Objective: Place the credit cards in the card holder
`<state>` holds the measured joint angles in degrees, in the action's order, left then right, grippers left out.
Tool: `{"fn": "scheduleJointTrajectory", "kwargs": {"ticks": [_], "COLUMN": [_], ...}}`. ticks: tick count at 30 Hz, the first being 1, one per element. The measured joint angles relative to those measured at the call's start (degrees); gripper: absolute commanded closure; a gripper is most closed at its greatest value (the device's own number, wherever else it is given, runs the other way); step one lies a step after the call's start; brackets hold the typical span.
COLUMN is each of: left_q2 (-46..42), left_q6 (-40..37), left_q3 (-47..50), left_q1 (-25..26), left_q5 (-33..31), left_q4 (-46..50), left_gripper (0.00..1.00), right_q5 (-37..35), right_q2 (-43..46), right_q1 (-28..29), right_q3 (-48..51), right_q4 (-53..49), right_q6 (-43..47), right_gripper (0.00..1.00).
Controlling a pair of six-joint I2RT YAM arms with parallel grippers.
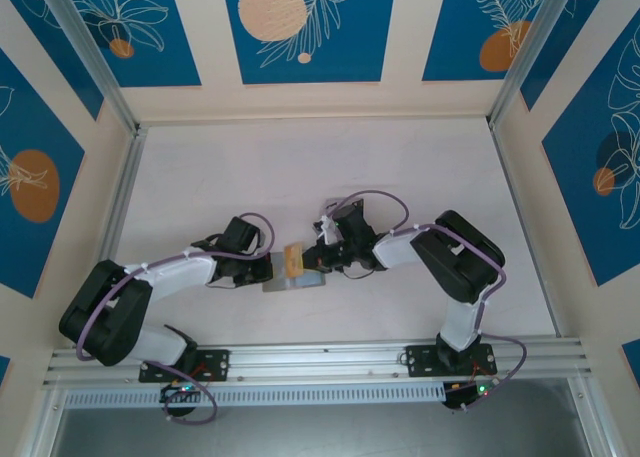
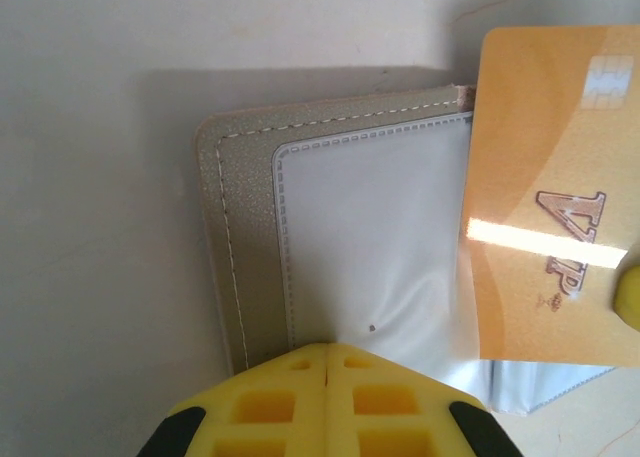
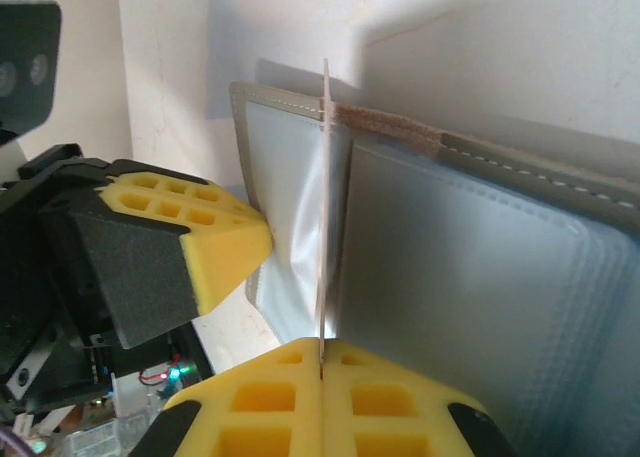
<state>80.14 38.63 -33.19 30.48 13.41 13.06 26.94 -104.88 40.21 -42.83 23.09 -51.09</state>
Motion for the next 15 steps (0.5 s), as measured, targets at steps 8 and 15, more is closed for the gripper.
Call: {"fn": "scheduleJointTrajectory", "kwargs": {"ticks": [8, 15], "left_q2": [-0.1, -0.1], "left_q6": [0.0, 0.0], "left_q3": [0.2, 0.2], "left_q1": [0.0, 0.0], "left_q5": [0.0, 0.0], "left_q4": [-0.2, -0.2], "left_gripper": [0.99, 0.99], "right_q5": [2.3, 3.0], "right_q2": [-0.5, -0.5], "right_q1": [-0.5, -0.5], "right_q3": [1.8, 2.2], "right_q4": [5.3, 6.3], "right_q6": [-2.6, -3.6], "right_gripper": [1.0, 1.0]}}
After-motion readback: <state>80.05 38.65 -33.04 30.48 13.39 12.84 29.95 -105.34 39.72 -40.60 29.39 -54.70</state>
